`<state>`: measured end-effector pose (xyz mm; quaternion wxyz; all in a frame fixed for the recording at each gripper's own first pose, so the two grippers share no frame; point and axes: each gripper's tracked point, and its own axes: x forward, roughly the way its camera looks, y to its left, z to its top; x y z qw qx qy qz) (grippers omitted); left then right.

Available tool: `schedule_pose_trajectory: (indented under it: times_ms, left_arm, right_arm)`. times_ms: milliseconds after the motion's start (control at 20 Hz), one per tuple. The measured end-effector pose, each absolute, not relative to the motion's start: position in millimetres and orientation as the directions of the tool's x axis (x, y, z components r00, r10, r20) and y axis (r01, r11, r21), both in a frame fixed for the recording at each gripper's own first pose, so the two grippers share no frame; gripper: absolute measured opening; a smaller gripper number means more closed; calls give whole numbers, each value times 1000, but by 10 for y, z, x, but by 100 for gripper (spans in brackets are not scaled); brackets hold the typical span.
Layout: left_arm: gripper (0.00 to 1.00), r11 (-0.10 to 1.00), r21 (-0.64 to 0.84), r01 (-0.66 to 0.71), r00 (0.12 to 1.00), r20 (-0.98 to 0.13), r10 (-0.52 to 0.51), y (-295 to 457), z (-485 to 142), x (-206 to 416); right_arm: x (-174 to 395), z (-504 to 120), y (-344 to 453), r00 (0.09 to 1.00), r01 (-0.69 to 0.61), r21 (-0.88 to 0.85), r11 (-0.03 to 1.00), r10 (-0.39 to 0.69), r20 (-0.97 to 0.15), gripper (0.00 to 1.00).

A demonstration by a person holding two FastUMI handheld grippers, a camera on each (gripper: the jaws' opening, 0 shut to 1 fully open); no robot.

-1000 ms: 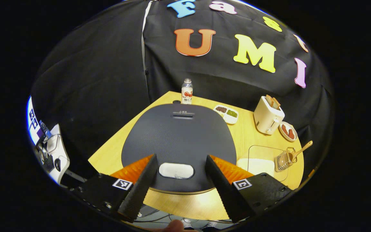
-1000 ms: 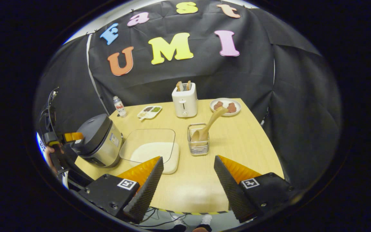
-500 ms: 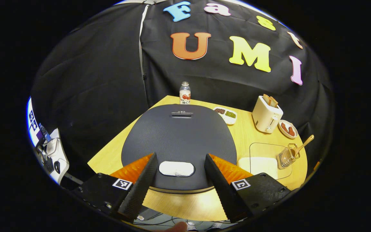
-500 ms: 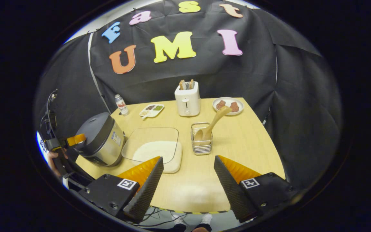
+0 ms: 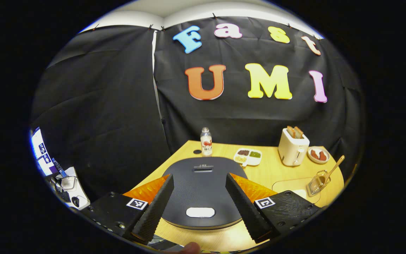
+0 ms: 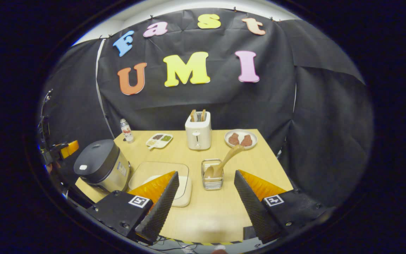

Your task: Close the left gripper, press the button to open the rice cooker; take a wooden spoon from the chopstick holder with the right hand, scoop a spoonful of rice and pour it into the rice cooker, then put the wooden spoon back into the chopstick holder.

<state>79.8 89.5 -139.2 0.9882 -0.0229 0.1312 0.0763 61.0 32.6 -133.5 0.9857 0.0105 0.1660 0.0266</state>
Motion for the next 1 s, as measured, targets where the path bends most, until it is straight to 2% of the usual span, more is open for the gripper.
schedule_pose_trajectory:
  times_ms: [100,150,200,300,350,500,550,600,850,1000]
  left_arm:
    - [95,990,-28,-138,969,-212,129,817,-1117,699]
    - [99,991,-29,-130,978,-166,124,783,-926,651]
    - [95,992,-27,-126,984,-128,121,760,-759,602]
    - [95,994,-39,-105,993,-51,103,649,-422,446]
    - [95,995,-42,-93,995,-26,92,609,-285,359]
    - [95,996,-46,-72,995,69,75,536,69,112]
    - [99,997,-38,-66,993,93,69,507,127,46]
    - [95,998,-35,-57,991,118,61,489,217,-16]
    - [96,999,-46,9,995,103,-5,291,230,-198]
    - [95,999,-32,11,995,95,-8,274,238,-224]
  right_arm:
    - [623,-1112,400,959,-52,-11,999,47,-279,95]
    - [624,-976,439,968,-53,-23,998,46,-246,96]
    - [611,-853,480,975,-56,-30,998,48,-217,96]
    - [569,-631,564,985,-63,-33,997,56,-165,100]
    - [517,-541,596,987,-63,-29,998,58,-149,98]
    - [350,-200,604,995,-56,4,998,56,-87,100]
    - [277,-72,587,997,-52,11,999,53,-52,98]
    - [217,34,557,999,-47,14,999,48,-26,100]
    - [-92,374,418,995,-5,-24,1000,7,101,100]
    - [-136,329,455,995,-15,-18,1000,16,97,100]
